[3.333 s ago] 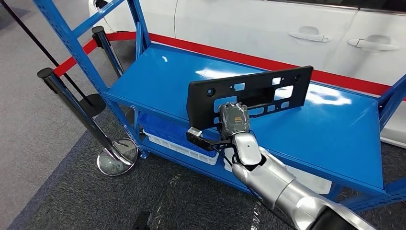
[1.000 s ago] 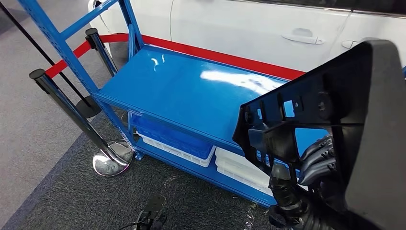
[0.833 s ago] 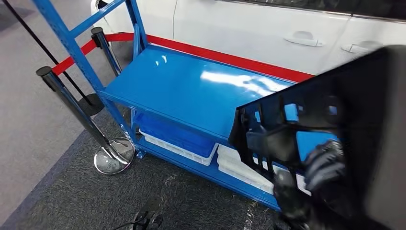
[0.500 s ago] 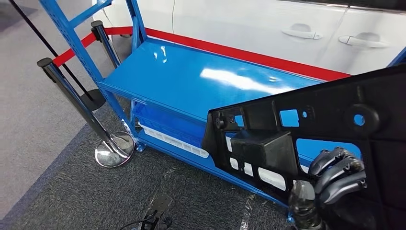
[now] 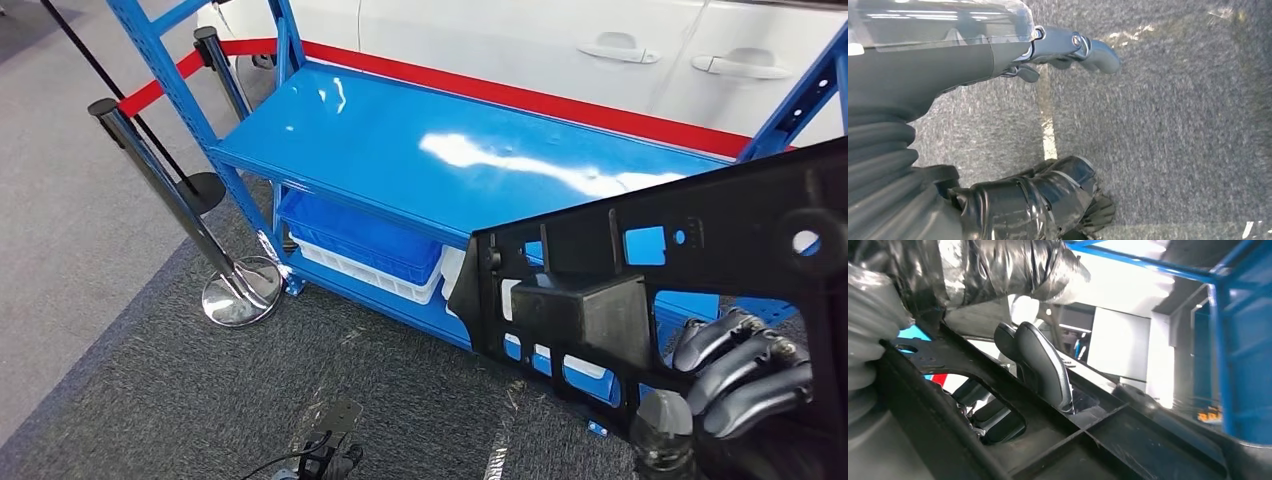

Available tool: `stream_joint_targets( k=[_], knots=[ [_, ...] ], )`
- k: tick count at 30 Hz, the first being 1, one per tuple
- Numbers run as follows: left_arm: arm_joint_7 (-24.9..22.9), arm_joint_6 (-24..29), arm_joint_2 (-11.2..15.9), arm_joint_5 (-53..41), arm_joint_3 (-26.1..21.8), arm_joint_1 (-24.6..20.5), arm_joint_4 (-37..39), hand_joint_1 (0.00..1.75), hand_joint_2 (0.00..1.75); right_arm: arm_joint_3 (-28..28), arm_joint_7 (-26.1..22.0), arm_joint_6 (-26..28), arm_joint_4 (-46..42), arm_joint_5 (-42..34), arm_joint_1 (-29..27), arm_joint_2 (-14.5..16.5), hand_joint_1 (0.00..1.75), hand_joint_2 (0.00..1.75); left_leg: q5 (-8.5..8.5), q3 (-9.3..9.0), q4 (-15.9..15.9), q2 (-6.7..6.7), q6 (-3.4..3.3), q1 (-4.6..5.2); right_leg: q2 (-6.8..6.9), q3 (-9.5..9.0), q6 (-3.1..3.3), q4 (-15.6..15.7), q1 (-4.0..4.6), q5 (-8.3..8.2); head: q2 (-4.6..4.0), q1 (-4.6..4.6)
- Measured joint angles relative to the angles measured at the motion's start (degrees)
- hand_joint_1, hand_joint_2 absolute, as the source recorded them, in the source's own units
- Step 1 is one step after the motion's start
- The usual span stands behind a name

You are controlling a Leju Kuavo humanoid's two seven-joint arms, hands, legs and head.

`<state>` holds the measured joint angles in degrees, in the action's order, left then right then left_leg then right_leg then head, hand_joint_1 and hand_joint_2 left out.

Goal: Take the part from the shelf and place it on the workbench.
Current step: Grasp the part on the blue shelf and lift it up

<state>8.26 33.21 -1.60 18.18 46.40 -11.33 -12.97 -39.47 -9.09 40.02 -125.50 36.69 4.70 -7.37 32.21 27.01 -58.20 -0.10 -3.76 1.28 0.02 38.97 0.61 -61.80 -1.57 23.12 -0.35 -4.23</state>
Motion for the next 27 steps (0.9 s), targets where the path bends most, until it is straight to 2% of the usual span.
stream_joint_targets(
  k=[2,3,4,5,6,7,8,9,10,11,12,13,14,15,16,18,19,20,22,23,24,25,27],
  knots=[
    [0.01,0.04,-0.08,0.0,0.0,0.02,-0.07,0.0,1.75,0.0,-0.04,0.0,-0.39,-0.17,0.02,0.13,1.75,1.75,-2.18,-0.1,2.17,0.04,-0.19,0.19,0.0,-0.22,-0.68,1.57,-0.36,-1.48,0.0,-0.16],
    [0.0,0.03,-0.14,0.0,0.0,0.03,-0.1,0.0,1.75,0.0,-0.07,0.0,-0.52,-0.26,0.01,0.18,1.75,1.75,-3.5,-0.06,3.61,0.16,-0.29,0.09,-0.05,-0.04,-0.91,1.84,-0.22,-1.19,0.0,-0.19],
    [-0.03,0.03,-0.19,0.0,0.0,0.03,-0.16,0.0,1.75,0.01,-0.11,0.0,-0.66,-0.32,0.01,0.22,1.75,1.75,-4.82,0.12,4.92,0.29,-0.32,-0.11,-0.1,0.39,-1.08,1.18,0.0,0.29,0.0,-0.11],
    [-0.09,0.01,-0.24,0.0,0.0,0.02,-0.24,0.0,1.75,0.01,-0.16,0.0,-0.72,-0.35,0.03,0.22,1.75,1.75,-5.93,0.5,5.85,0.41,-0.13,-0.35,-0.13,1.05,-1.19,-0.65,0.18,2.8,0.0,-0.02],
    [-0.2,-0.04,-0.26,-0.01,0.0,0.02,-0.32,0.0,1.75,0.02,-0.24,0.0,-0.75,-0.36,0.06,0.22,1.75,1.75,-6.61,1.27,6.05,0.48,0.01,-0.36,-0.14,1.77,-1.36,-3.5,0.28,5.67,0.0,0.01],
    [-0.37,-0.14,-0.31,-0.01,0.01,0.04,-0.4,0.0,1.75,0.02,-0.28,0.0,-0.76,-0.31,0.08,0.22,1.75,1.75,-7.19,2.13,5.87,0.55,0.15,-0.41,-0.13,2.42,-1.54,-6.93,0.26,7.65,0.0,0.06],
    [-0.55,-0.28,-0.39,-0.01,0.01,0.1,-0.45,0.0,1.75,0.02,-0.16,0.0,-0.76,-0.16,0.07,0.22,1.75,1.75,-7.68,3.13,5.49,0.64,0.4,-0.45,-0.12,2.71,-1.76,-9.94,0.22,8.16,0.0,0.08],
    [-0.74,-0.46,-0.48,0.01,0.01,0.16,-0.49,0.0,1.75,0.02,0.12,0.0,-0.77,0.19,0.07,0.22,1.75,1.75,-8.09,4.21,4.9,0.74,0.62,-0.55,-0.1,2.41,-2.0,-11.84,0.13,7.38,0.0,0.09],
    [-0.89,-0.61,-0.55,0.03,0.01,0.23,-0.49,0.0,1.75,0.02,0.57,0.0,-0.77,0.7,0.06,0.22,1.75,1.75,-8.41,5.38,4.12,0.79,0.9,-0.7,-0.09,1.33,-2.25,-11.98,0.0,5.72,0.0,0.11],
    [-1.0,-0.72,-0.61,0.07,0.0,0.27,-0.49,0.0,1.75,0.02,1.1,0.0,-0.78,1.32,0.07,0.22,1.75,1.75,-8.62,6.61,3.1,0.77,1.23,-0.89,-0.13,-0.73,-2.53,-10.18,-0.22,4.32,0.0,0.11],
    [-1.08,-0.79,-0.61,0.13,0.0,0.28,-0.5,0.0,1.75,0.02,1.59,0.0,-0.78,1.91,0.1,0.22,1.75,1.75,-8.68,7.87,1.9,0.68,1.61,-0.98,-0.43,-3.4,-2.89,-7.06,-0.38,4.45,0.0,0.15],
    [-1.16,-0.81,-0.6,0.18,0.01,0.27,-0.5,0.0,1.75,0.02,1.95,0.0,-0.78,2.34,0.11,0.23,1.75,1.75,-8.64,9.02,0.56,0.51,1.96,-1.01,-0.83,-5.75,-2.83,-4.02,-0.47,5.3,0.0,0.16],
    [-1.23,-0.82,-0.58,0.22,0.01,0.25,-0.51,0.0,1.75,0.02,2.17,0.0,-0.78,2.61,0.13,0.25,1.75,1.75,-8.55,10.01,-0.66,0.33,2.29,-0.9,-1.13,-7.29,-2.56,-1.65,-0.54,6.77,0.0,0.22],
    [-1.33,-0.82,-0.55,0.25,0.01,0.24,-0.51,0.0,1.75,0.02,2.3,-0.01,-0.78,2.74,0.13,0.29,1.75,1.75,-8.58,10.68,-1.53,0.11,2.52,-0.77,-1.33,-7.91,-2.08,-0.52,-0.47,8.09,0.0,0.23],
    [-1.4,-0.82,-0.54,0.27,0.01,0.27,-0.51,0.0,1.75,0.02,2.34,-0.01,-0.78,2.81,0.1,0.33,1.75,1.75,-8.71,11.19,-2.07,-0.13,2.63,-0.73,-1.18,-7.72,-1.38,-0.45,-0.46,8.31,0.0,0.28],
    [-1.52,-0.83,-0.48,0.33,0.01,0.41,-0.51,0.0,1.75,0.02,2.36,-0.02,-0.76,3.01,0.1,0.41,1.75,1.75,-8.36,11.93,-2.99,-0.37,2.97,-0.86,-0.46,-7.11,-0.5,-0.71,-0.53,8.0,0.0,0.3],
    [-1.53,-0.85,-0.46,0.35,0.01,0.48,-0.51,0.0,1.75,0.02,2.41,-0.02,-0.76,3.25,0.09,0.49,1.75,1.75,-7.07,12.6,-4.44,-0.37,3.27,-0.99,-0.07,-6.87,-0.16,-0.73,-0.59,7.71,0.0,0.19],
    [-1.51,-0.91,-0.44,0.37,0.01,0.52,-0.51,0.0,1.75,0.03,2.47,-0.02,-0.75,3.51,0.09,0.62,1.75,1.75,-5.04,13.51,-6.97,-0.31,3.61,-1.13,0.31,-6.57,0.1,-0.72,-0.61,7.41,0.0,0.03],
    [-1.46,-1.15,-0.44,0.41,0.01,0.52,-0.52,0.0,1.75,0.08,2.48,-0.02,-0.71,3.88,0.03,0.98,1.75,1.75,-0.57,15.9,-13.99,-0.23,4.06,-1.33,1.05,-5.94,0.28,-0.72,-0.47,6.9,0.0,-0.21],
    [-1.44,-1.3,-0.43,0.5,0.01,0.51,-0.52,0.0,1.75,0.12,2.35,-0.02,-0.67,3.83,-0.01,1.17,1.75,1.75,0.59,16.61,-16.72,-0.21,4.09,-1.37,1.46,-5.61,0.29,-0.74,-0.36,6.7,0.0,-0.22],
    [-1.44,-1.41,-0.43,0.64,0.01,0.52,-0.52,0.0,1.75,0.16,2.19,-0.02,-0.62,3.71,-0.06,1.37,1.75,1.75,0.66,16.42,-17.67,-0.2,3.96,-1.36,1.89,-5.39,0.3,-0.75,-0.23,6.55,0.0,-0.22],
    [-1.44,-1.5,-0.43,0.78,0.01,0.53,-0.52,0.0,1.75,0.2,2.02,-0.03,-0.57,3.56,-0.09,1.57,1.75,1.75,-0.3,15.12,-16.48,-0.13,3.64,-1.3,2.35,-5.29,0.31,-0.75,-0.07,6.46,0.0,-0.23],
    [-1.39,-1.61,-0.38,0.96,0.01,0.44,-0.53,0.0,1.75,0.24,1.77,-0.03,-0.53,3.38,-0.14,1.94,1.75,1.75,-3.18,10.35,-9.23,0.87,2.41,-0.84,3.28,-5.41,0.33,-0.63,0.23,6.4,0.0,-0.21]
  ],
)
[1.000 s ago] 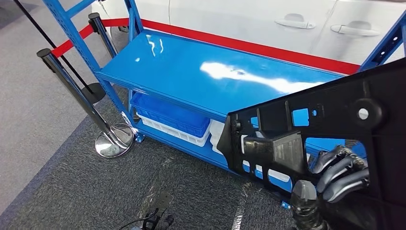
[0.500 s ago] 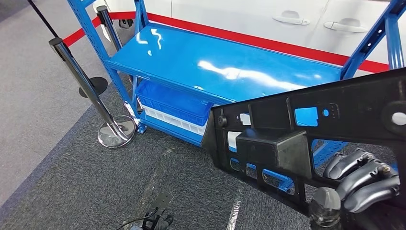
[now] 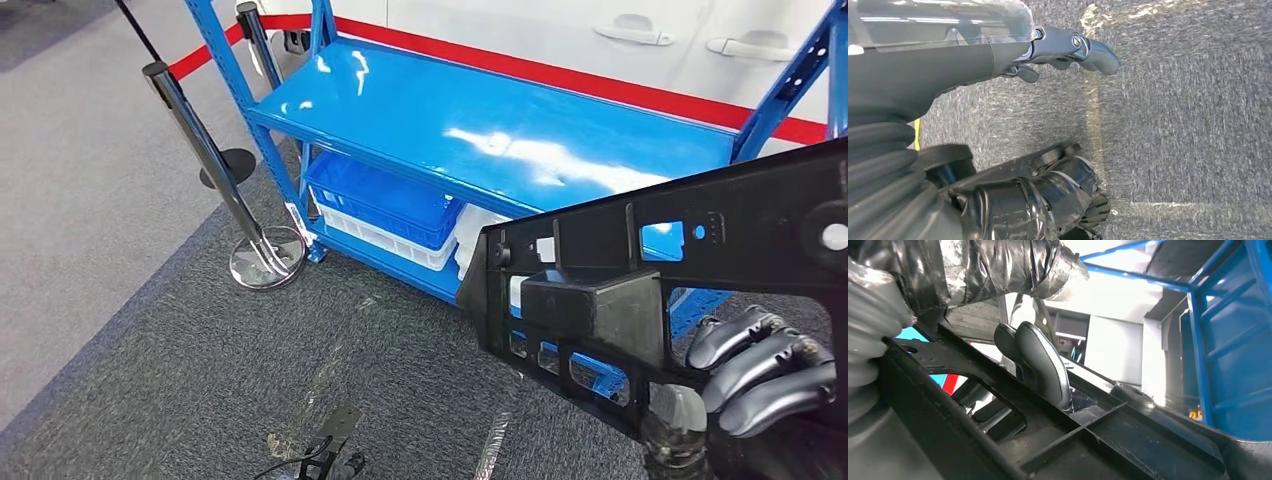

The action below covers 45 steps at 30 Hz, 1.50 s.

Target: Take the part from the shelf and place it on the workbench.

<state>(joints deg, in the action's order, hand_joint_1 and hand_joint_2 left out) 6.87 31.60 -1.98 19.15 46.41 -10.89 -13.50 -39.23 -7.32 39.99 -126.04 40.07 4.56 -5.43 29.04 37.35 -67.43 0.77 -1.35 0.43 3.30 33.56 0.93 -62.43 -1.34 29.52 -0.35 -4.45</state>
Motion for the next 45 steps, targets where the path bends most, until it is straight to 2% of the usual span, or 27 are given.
stream_joint_targets(
  k=[1,3,5,6,8,10,12,13,14,16,18,20,21,23,25,27,28,29,31,33,34,36,38,40,42,43,45],
  knots=[
    [0.04,-0.04,0.11,0.0,0.01,-0.08,-0.01,0.0,1.75,0.02,-0.08,0.0,0.01,-0.02,-0.04,0.14,1.75,1.75,-0.87,-2.22,3.51,1.0,-0.74,0.36,0.48,-0.14,-0.11,0.2,0.12,-0.08,0.0,0.08],
    [0.14,-0.17,0.32,-0.01,0.0,-0.22,-0.01,0.0,1.75,0.05,-0.15,0.01,0.03,-0.04,-0.18,0.32,1.75,1.75,-1.4,-4.07,7.37,2.49,-1.89,1.23,1.49,-0.45,-0.59,0.85,-0.01,-0.44,0.0,0.02],
    [0.17,-0.37,0.44,-0.01,0.0,-0.21,-0.01,0.0,1.75,0.07,-0.16,0.01,0.05,-0.13,-0.25,0.42,1.75,1.75,-2.3,-4.57,9.04,1.99,-2.43,1.61,2.45,-1.01,-1.3,1.83,-0.06,-0.81,0.0,-0.16],
    [0.18,-0.44,0.49,-0.01,0.0,-0.17,-0.01,0.0,1.75,0.08,-0.16,0.01,0.1,-0.28,-0.26,0.46,1.75,1.75,-2.85,-5.2,10.27,1.5,-2.4,1.43,2.08,-1.25,-1.57,2.04,-0.04,-0.74,0.0,-0.07],
    [0.28,-0.35,0.55,0.26,0.01,-0.2,-0.05,0.0,1.75,0.09,-0.27,0.01,0.2,-0.79,-0.22,0.53,1.75,1.75,-4.0,-6.43,12.42,0.37,-2.38,0.83,-0.31,-0.33,-1.85,-0.49,0.08,1.12,0.0,0.22],
    [0.63,-0.09,0.5,0.91,0.01,-0.22,-0.11,0.0,1.75,0.09,-0.44,0.01,0.37,-1.46,-0.2,0.53,1.75,1.75,-4.31,-6.21,12.59,-0.83,-2.4,0.59,-2.64,2.94,-1.98,-7.26,0.04,4.31,0.0,0.56],
    [0.92,0.09,0.42,1.54,0.01,0.07,-0.14,0.0,1.75,0.09,-0.52,0.01,0.62,-1.92,-0.24,0.53,1.75,1.75,-4.14,-5.64,11.87,-2.18,-2.26,0.57,-3.1,5.57,-2.15,-11.77,0.09,5.09,0.0,0.75],
    [0.95,0.13,0.38,1.71,0.01,0.3,-0.14,0.0,1.75,0.09,-0.53,0.01,0.75,-2.03,-0.23,0.53,1.75,1.75,-3.93,-5.4,11.33,-2.93,-2.1,0.53,-3.19,5.46,-2.23,-11.0,0.07,3.78,0.0,0.77],
    [0.92,0.14,0.35,1.81,0.01,0.49,-0.14,0.0,1.75,0.09,-0.55,0.01,0.85,-2.07,-0.22,0.53,1.75,1.75,-3.6,-5.17,10.66,-3.69,-1.87,0.46,-3.46,4.36,-2.3,-8.22,0.0,1.61,0.0,0.78],
    [0.84,0.15,0.33,1.84,0.01,0.65,-0.14,0.0,1.75,0.09,-0.57,0.01,0.97,-2.08,-0.2,0.53,1.75,1.75,-2.78,-4.37,8.88,-5.13,-1.25,0.34,-5.4,1.57,-2.2,-1.94,-0.25,-1.17,0.0,0.8],
    [0.74,0.2,0.33,1.8,0.01,0.61,-0.14,0.0,1.75,0.09,-0.57,0.01,1.05,-2.08,-0.2,0.53,1.75,1.75,-2.44,-3.24,7.63,-6.26,-0.69,0.25,-6.85,0.67,-1.79,0.26,-0.26,-1.21,0.0,0.78],
    [0.58,0.23,0.36,1.72,0.01,0.75,-0.14,0.0,1.75,0.09,-0.61,0.01,1.14,-2.08,-0.23,0.56,1.75,1.75,-2.61,-2.46,7.34,-7.24,-0.3,0.13,-6.15,0.84,-1.18,0.36,-0.25,-1.29,0.0,0.75],
    [0.47,0.24,0.4,1.68,0.01,0.9,-0.14,0.0,1.75,0.09,-0.65,0.01,1.2,-2.08,-0.23,0.6,1.75,1.75,-2.47,-2.17,7.05,-7.04,-0.06,0.15,-5.59,0.79,-0.89,0.49,-0.34,-1.35,0.0,0.73],
    [0.36,0.22,0.48,1.61,0.01,0.97,-0.14,0.0,1.75,0.09,-0.74,0.0,1.28,-2.05,-0.27,0.74,1.75,1.75,-0.94,-0.7,4.32,-5.01,0.61,0.12,-4.34,0.6,-0.49,0.77,-0.66,-1.43,0.0,0.3],
    [0.38,0.11,0.49,1.54,0.01,0.81,-0.15,0.0,1.75,0.09,-0.91,-0.01,1.35,-2.02,-0.43,0.82,1.75,1.75,1.85,2.52,-2.0,-2.41,1.44,-0.24,-2.96,0.47,-0.34,0.8,-0.61,-1.34,0.0,-0.13],
    [0.43,-0.16,0.49,1.41,0.01,0.69,-0.21,0.0,1.75,0.09,-1.28,-0.01,1.43,-2.03,-0.72,0.82,1.75,1.75,2.89,5.31,-6.87,-1.44,1.87,-0.6,-1.53,0.43,-0.24,0.79,-0.57,-1.21,0.0,-0.15],
    [0.44,-0.33,0.49,1.32,0.01,0.69,-0.24,0.0,1.75,0.09,-1.5,-0.01,1.46,-2.06,-0.83,0.82,1.75,1.75,1.93,5.32,-6.56,-1.2,1.87,-0.65,-0.86,0.35,-0.23,0.79,-0.56,-1.13,0.0,-0.16],
    [0.44,-0.47,0.5,1.22,0.01,0.69,-0.26,0.0,1.75,0.09,-1.69,-0.01,1.48,-2.11,-0.9,0.85,1.75,1.75,0.06,4.17,-4.06,-0.88,1.71,-0.64,-0.25,0.2,-0.25,0.8,-0.53,-1.03,0.0,-0.15],
    [0.35,-0.58,0.56,1.06,0.01,0.58,-0.27,0.0,1.75,0.09,-2.06,-0.01,1.51,-2.3,-0.97,1.03,1.75,1.75,-3.19,0.4,3.62,1.17,0.99,-0.18,0.88,-0.3,-0.37,1.03,-0.43,-0.84,0.0,-0.13],
    [0.25,-0.49,0.63,1.02,0.01,0.29,-0.27,0.0,1.75,0.09,-2.48,0.0,1.61,-2.66,-1.13,1.24,1.75,1.75,-3.99,-1.68,8.14,3.33,0.12,0.69,1.98,-0.85,-0.72,1.69,-0.28,-0.86,0.0,-0.17],
    [0.22,-0.38,0.68,1.04,0.01,0.18,-0.27,0.0,1.75,0.09,-2.67,0.0,1.67,-2.91,-1.2,1.32,1.75,1.75,-3.84,-1.8,8.56,3.57,-0.19,1.02,2.61,-1.14,-0.97,2.12,-0.2,-0.92,0.0,-0.19],
    [0.19,-0.06,0.75,1.15,0.01,0.19,-0.28,0.0,1.75,0.09,-3.1,0.01,1.8,-3.5,-1.24,1.49,1.75,1.75,-4.3,-2.31,9.57,2.07,-0.64,0.84,3.55,-1.77,-1.6,2.62,-0.06,-0.81,0.0,-0.2],
    [0.16,0.34,0.73,1.23,0.01,0.29,-0.32,0.0,1.75,0.09,-3.62,0.01,1.92,-4.03,-1.35,1.62,1.75,1.75,-4.83,-3.31,10.78,0.68,-1.12,0.37,1.62,-1.21,-1.99,0.59,0.18,0.74,0.0,-0.01],
    [0.08,0.63,0.66,1.24,0.01,0.19,-0.39,0.0,1.75,0.09,-3.93,0.01,2.07,-4.43,-1.6,1.64,1.75,1.75,-5.0,-3.59,11.05,-0.59,-1.59,0.27,-1.55,1.98,-1.88,-5.98,0.37,3.99,0.0,0.5],
    [0.1,0.9,0.63,1.3,0.01,0.24,-0.44,0.0,1.75,0.09,-4.21,0.01,2.3,-4.73,-1.97,1.64,1.75,1.75,-4.84,-3.35,10.6,-2.12,-1.82,0.37,-2.8,5.36,-1.76,-12.08,0.39,5.88,0.0,0.81],
    [0.15,1.12,0.62,1.39,0.01,0.4,-0.44,0.0,1.75,0.1,-4.4,0.01,2.42,-4.81,-2.15,1.64,1.75,1.75,-4.7,-3.29,10.3,-2.93,-1.83,0.37,-3.02,5.84,-1.77,-12.53,0.36,5.33,0.0,0.85],
    [0.13,1.51,0.62,1.68,0.01,0.82,-0.44,0.0,1.75,0.11,-4.67,0.01,2.57,-4.85,-2.32,1.64,1.75,1.75,-4.2,-3.14,9.33,-4.66,-1.51,0.23,-3.83,3.72,-1.87,-7.24,0.1,1.55,0.0,0.9]
  ],
)
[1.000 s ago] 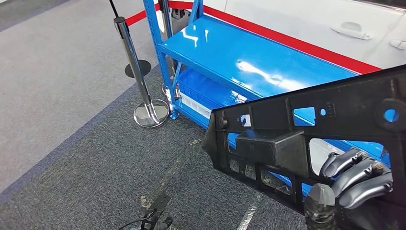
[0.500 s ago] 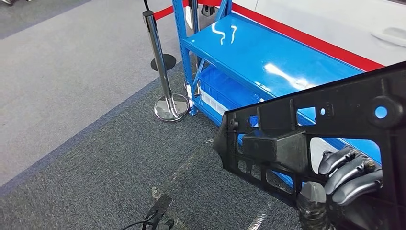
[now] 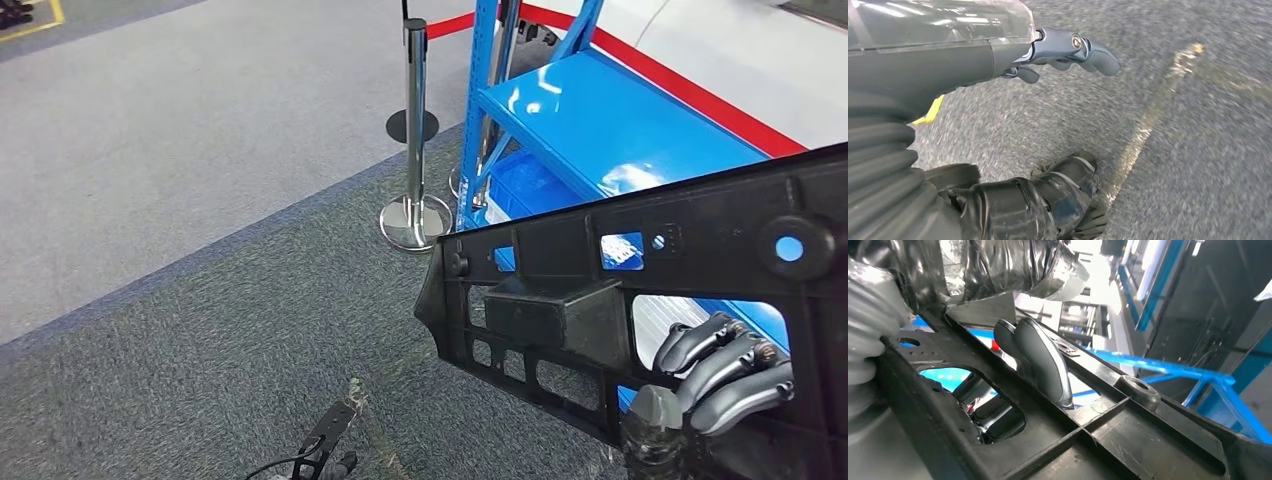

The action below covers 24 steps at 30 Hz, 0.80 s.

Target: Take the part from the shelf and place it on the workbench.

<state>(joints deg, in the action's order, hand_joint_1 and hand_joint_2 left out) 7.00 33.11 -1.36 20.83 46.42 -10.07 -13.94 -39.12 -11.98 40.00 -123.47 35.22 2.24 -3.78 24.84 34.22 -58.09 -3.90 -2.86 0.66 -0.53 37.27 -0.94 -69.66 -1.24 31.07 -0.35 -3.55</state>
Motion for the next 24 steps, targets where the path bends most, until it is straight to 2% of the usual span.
stream_joint_targets(
  k=[2,3,4,5,6,8,10,11,12,13,14,15,16,17,19,21,22,23,24],
  knots=[
    [-0.22,0.19,0.03,0.2,0.0,0.27,0.01,0.0,1.75,0.01,-0.03,0.01,0.13,-0.04,-0.02,0.02,1.75,1.75,0.71,0.64,-1.5,-1.57,0.63,-0.07,-2.34,-2.65,-0.15,6.1,-0.39,-2.47,0.0,0.07],
    [-0.34,0.22,0.06,0.21,0.0,0.37,0.02,0.0,1.75,0.02,-0.03,0.01,0.19,-0.07,-0.08,0.04,1.75,1.75,0.91,1.08,-2.1,-2.18,0.93,-0.08,-3.14,-3.22,-0.11,7.46,-0.45,-2.7,0.0,0.09],
    [-0.4,0.25,0.09,0.22,0.0,0.49,0.02,0.0,1.75,0.02,-0.03,0.01,0.25,-0.1,-0.15,0.07,1.75,1.75,0.96,1.47,-2.37,-2.72,1.17,-0.07,-3.39,-3.25,0.06,7.56,-0.38,-2.42,0.0,0.08],
    [-0.44,0.27,0.15,0.23,0.0,0.66,0.02,0.0,1.75,0.02,-0.04,0.01,0.28,-0.12,-0.2,0.1,1.75,1.75,0.9,1.75,-2.48,-3.22,1.34,-0.13,-2.79,-3.27,0.36,7.57,-0.37,-2.52,0.0,0.06],
    [-0.46,0.28,0.26,0.26,0.0,0.9,0.02,0.0,1.75,0.02,-0.04,0.0,0.32,-0.14,-0.2,0.13,1.75,1.75,0.91,1.96,-2.53,-3.04,1.56,-0.1,-2.17,-3.35,0.63,7.66,-0.41,-2.55,0.0,0.04],
    [-0.5,0.3,0.43,0.33,0.0,1.18,0.01,0.0,1.75,0.02,-0.06,-0.01,0.37,-0.2,-0.13,0.27,1.75,1.75,1.95,3.12,-4.61,-0.63,2.24,0.0,-0.86,-3.69,1.13,7.93,-0.7,-2.56,0.0,-0.4],
    [-0.45,0.31,0.45,0.51,0.0,1.14,0.0,0.0,1.75,0.02,-0.08,-0.02,0.4,-0.57,-0.09,0.4,1.75,1.75,4.43,6.25,-10.45,2.37,3.06,-0.24,0.6,-3.99,1.46,8.03,-0.72,-2.38,0.0,-0.91],
    [-0.36,0.3,0.44,0.63,0.0,1.14,0.0,0.0,1.75,0.02,-0.08,-0.02,0.48,-0.98,0.0,0.42,1.75,1.75,5.54,8.23,-13.92,3.02,3.35,-0.5,1.37,-4.11,1.57,8.04,-0.68,-2.23,0.0,-0.95],
    [-0.17,0.27,0.43,0.81,0.0,1.24,0.0,0.0,1.75,0.02,-0.07,-0.02,0.6,-1.49,0.16,0.42,1.75,1.75,5.94,9.7,-16.33,3.32,3.48,-0.67,2.09,-4.24,1.61,8.04,-0.66,-2.07,0.0,-0.97],
    [0.02,0.21,0.42,0.97,0.0,1.42,0.0,0.0,1.75,0.02,-0.06,-0.02,0.77,-2.08,0.41,0.42,1.75,1.75,5.37,10.27,-16.92,3.48,3.48,-0.77,2.78,-4.44,1.61,8.04,-0.64,-1.87,0.0,-0.98],
    [0.21,0.09,0.42,1.09,0.0,1.59,0.0,0.0,1.75,0.02,-0.05,-0.02,0.95,-2.69,0.77,0.42,1.75,1.75,3.87,9.76,-15.45,3.62,3.32,-0.78,3.42,-4.7,1.57,8.05,-0.6,-1.66,0.0,-0.98],
    [0.35,-0.05,0.42,1.17,0.0,1.68,0.0,0.0,1.75,0.02,-0.07,-0.03,1.12,-3.29,1.19,0.42,1.75,1.75,1.75,8.25,-12.15,3.98,2.95,-0.69,4.03,-5.04,1.53,8.09,-0.53,-1.44,0.0,-0.99],
    [0.4,-0.2,0.45,1.19,0.0,1.63,0.0,0.0,1.75,0.02,-0.13,-0.03,1.29,-3.87,1.65,0.42,1.75,1.75,0.09,6.37,-8.31,5.11,2.39,-0.39,4.62,-5.41,1.49,8.24,-0.47,-1.24,0.0,-0.96],
    [0.4,-0.31,0.49,1.13,0.0,1.44,-0.01,0.0,1.75,0.02,-0.22,-0.04,1.48,-4.43,2.06,0.4,1.75,1.75,-0.94,4.7,-5.01,6.4,1.78,0.12,5.2,-5.75,1.37,8.45,-0.31,-1.1,0.0,-0.95],
    [0.27,-0.38,0.56,0.82,0.0,0.94,-0.01,0.0,1.75,0.02,-0.52,-0.04,1.93,-5.48,2.76,0.37,1.75,1.75,-1.14,3.18,-1.79,8.05,0.78,1.01,6.45,-6.28,0.98,9.17,-0.06,-1.03,0.0,-0.97],
    [0.03,-0.35,0.61,0.44,0.0,0.81,-0.01,0.0,1.75,0.02,-0.79,-0.04,2.41,-6.16,3.42,0.33,1.75,1.75,-1.31,2.72,-0.67,6.96,0.35,1.07,7.56,-7.03,0.42,10.05,0.19,-0.99,0.0,-1.05],
    [-0.04,-0.32,0.59,0.31,0.0,0.89,-0.01,0.0,1.75,0.02,-0.92,-0.04,2.66,-6.35,3.76,0.31,1.75,1.75,-1.54,2.17,0.14,6.24,0.22,0.86,7.0,-7.35,0.2,10.05,0.18,-0.72,0.0,-0.97],
    [-0.06,-0.28,0.56,0.22,0.0,0.91,-0.01,0.0,1.75,0.02,-1.09,-0.04,2.86,-6.51,4.05,0.28,1.75,1.75,-1.77,1.57,0.92,5.56,0.01,0.61,5.76,-7.13,0.03,9.07,0.19,0.01,0.0,-0.9],
    [0.01,-0.25,0.5,0.16,0.0,0.81,-0.02,0.0,1.75,0.02,-1.39,-0.03,3.04,-6.77,4.25,0.25,1.75,1.75,-1.95,1.04,1.49,4.9,-0.23,0.36,4.07,-6.15,-0.06,6.82,0.16,1.19,0.0,-0.76]
  ],
)
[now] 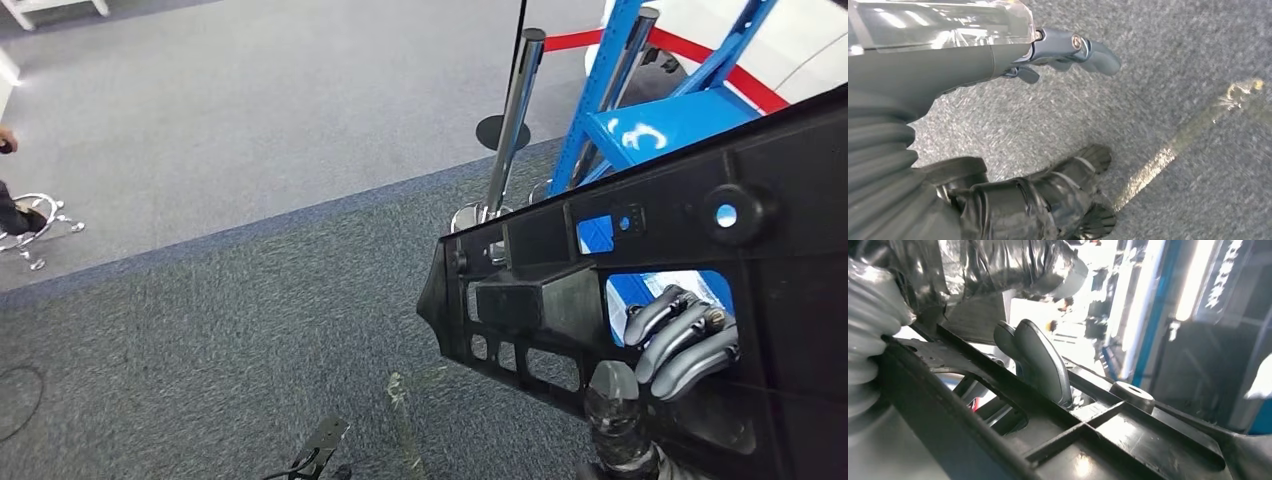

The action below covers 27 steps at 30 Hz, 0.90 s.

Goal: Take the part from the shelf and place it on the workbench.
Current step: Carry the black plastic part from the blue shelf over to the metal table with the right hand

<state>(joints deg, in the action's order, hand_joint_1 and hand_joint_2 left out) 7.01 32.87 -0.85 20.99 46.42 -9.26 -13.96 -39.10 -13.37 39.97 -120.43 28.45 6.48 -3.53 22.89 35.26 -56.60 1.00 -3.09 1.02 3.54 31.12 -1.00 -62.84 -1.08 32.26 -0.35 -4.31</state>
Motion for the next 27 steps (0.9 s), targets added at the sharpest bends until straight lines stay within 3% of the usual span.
stream_joint_targets(
  k=[2,3,4,5,6,8,10,12,13,15,17,19,20,21,22,24,25,27],
  knots=[
    [0.34,0.23,-0.2,-0.14,0.0,-0.43,-0.01,0.0,1.75,0.0,-0.89,0.01,0.39,-0.89,0.15,-0.04,1.75,1.75,0.03,-0.25,0.13,-1.45,-0.47,-0.1,-2.6,4.06,0.07,-7.25,-0.02,2.81,0.0,0.17],
    [0.49,0.45,-0.32,-0.24,0.0,-0.62,-0.01,0.0,1.75,0.0,-1.37,0.01,0.63,-1.48,0.16,-0.05,1.75,1.75,0.14,-0.25,-0.01,-2.25,-0.57,-0.1,-3.06,6.15,0.03,-10.43,-0.01,3.52,0.0,0.21],
    [0.59,0.72,-0.42,-0.33,0.0,-0.71,-0.01,0.0,1.75,0.0,-1.75,0.01,0.88,-2.03,0.2,-0.05,1.75,1.75,0.29,-0.25,-0.21,-3.11,-0.56,-0.1,-3.26,7.56,-0.05,-12.01,0.0,3.22,0.0,0.22],
    [0.63,1.01,-0.49,-0.38,0.0,-0.74,-0.01,0.0,1.75,0.0,-2.08,0.01,1.12,-2.51,0.32,-0.06,1.75,1.75,0.5,-0.26,-0.53,-4.0,-0.47,-0.14,-3.41,7.9,-0.15,-11.33,-0.05,1.72,0.0,0.21],
    [0.61,1.26,-0.55,-0.37,0.0,-0.73,-0.01,0.0,1.75,0.0,-2.36,0.01,1.35,-2.93,0.51,-0.06,1.75,1.75,0.78,-0.25,-1.01,-4.9,-0.29,-0.23,-3.76,7.22,-0.24,-8.65,-0.16,-0.6,0.0,0.22],
    [0.56,1.68,-0.6,-0.15,0.0,-0.75,-0.01,0.0,1.75,0.0,-2.82,0.01,1.75,-3.61,0.94,-0.04,1.75,1.75,1.59,0.16,-2.44,-6.52,0.3,-0.37,-5.81,4.73,-0.4,-1.73,-0.53,-4.3,0.0,0.25],
    [0.44,1.95,-0.61,0.15,0.0,-0.76,-0.02,0.0,1.75,0.0,-3.07,0.01,2.02,-4.01,1.16,-0.01,1.75,1.75,2.12,0.86,-3.44,-7.65,0.93,-0.45,-7.07,3.56,-0.25,1.22,-0.52,-4.92,0.0,0.27],
    [0.25,2.14,-0.51,0.41,0.0,-0.6,-0.03,0.0,1.75,0.0,-3.33,0.0,2.25,-4.12,1.31,0.05,1.75,1.75,2.09,1.33,-3.48,-8.51,1.51,-0.6,-6.1,3.41,0.42,1.36,-0.41,-4.9,0.0,0.3],
    [0.16,2.21,-0.46,0.51,0.0,-0.44,-0.03,0.0,1.75,0.0,-3.49,-0.01,2.37,-4.13,1.4,0.1,1.75,1.75,2.21,1.54,-3.73,-8.05,1.8,-0.52,-5.59,3.23,0.77,1.53,-0.51,-4.96,0.0,0.27],
    [-0.07,2.24,-0.38,0.43,0.0,-0.28,-0.05,0.0,1.75,0.0,-3.8,-0.02,2.54,-4.3,1.47,0.33,1.75,1.75,3.8,3.08,-6.68,-5.26,2.51,-0.46,-4.35,2.81,1.31,1.93,-0.85,-5.0,0.0,-0.34],
    [-0.26,2.11,-0.44,-0.25,0.0,-0.38,-0.07,0.0,1.75,0.0,-4.13,-0.03,2.59,-4.75,1.29,0.51,1.75,1.75,6.89,6.64,-13.3,-2.41,3.33,-0.82,-2.97,2.54,1.55,2.03,-0.75,-4.75,0.0,-0.96],
    [-0.32,2.04,-0.44,-1.0,0.0,-0.5,-0.1,0.0,1.75,0.0,-4.62,-0.03,2.72,-5.11,0.93,0.61,1.75,1.75,8.22,9.57,-18.23,-1.58,3.83,-1.31,-1.44,2.36,1.62,2.03,-0.72,-4.42,0.0,-0.99],
    [-0.32,2.07,-0.44,-1.22,0.0,-0.52,-0.11,0.0,1.75,0.0,-4.84,-0.03,2.79,-5.15,0.79,0.69,1.75,1.75,7.35,9.54,-17.84,-1.39,3.91,-1.44,-0.73,2.17,1.56,2.03,-0.73,-4.22,0.0,-1.01],
    [-0.31,2.09,-0.44,-1.38,0.0,-0.53,-0.11,0.0,1.75,0.0,-5.0,-0.03,2.84,-5.1,0.72,0.78,1.75,1.75,5.58,8.29,-15.26,-1.05,3.84,-1.51,-0.06,1.87,1.48,2.04,-0.74,-4.0,0.0,-1.01],
    [-0.31,2.14,-0.44,-1.5,0.0,-0.57,-0.12,0.0,1.75,0.0,-5.09,-0.03,2.86,-5.02,0.7,0.87,1.75,1.75,3.49,6.2,-11.26,0.02,3.58,-1.42,0.54,1.48,1.34,2.09,-0.71,-3.73,0.0,-1.01],
    [-0.3,2.22,-0.44,-1.7,0.0,-0.83,-0.13,0.0,1.75,0.0,-5.24,-0.03,2.87,-4.86,0.67,1.04,1.75,1.75,1.14,2.68,-4.61,2.52,2.74,-0.66,1.64,0.71,0.92,2.34,-0.44,-3.26,0.0,-0.97],
    [-0.29,2.26,-0.43,-1.76,0.0,-0.99,-0.14,0.0,1.75,0.0,-5.32,-0.02,2.87,-4.82,0.65,1.11,1.75,1.75,0.93,1.95,-3.12,3.29,2.3,-0.29,2.13,0.43,0.68,2.57,-0.3,-3.13,0.0,-0.95],
    [-0.28,2.3,-0.39,-1.8,0.0,-1.14,-0.14,0.0,1.75,0.0,-5.46,-0.02,2.88,-4.8,0.61,1.19,1.75,1.75,1.07,1.76,-2.5,2.35,1.67,-0.03,3.25,-0.2,0.09,3.24,-0.12,-3.0,0.0,-0.98]
  ],
)
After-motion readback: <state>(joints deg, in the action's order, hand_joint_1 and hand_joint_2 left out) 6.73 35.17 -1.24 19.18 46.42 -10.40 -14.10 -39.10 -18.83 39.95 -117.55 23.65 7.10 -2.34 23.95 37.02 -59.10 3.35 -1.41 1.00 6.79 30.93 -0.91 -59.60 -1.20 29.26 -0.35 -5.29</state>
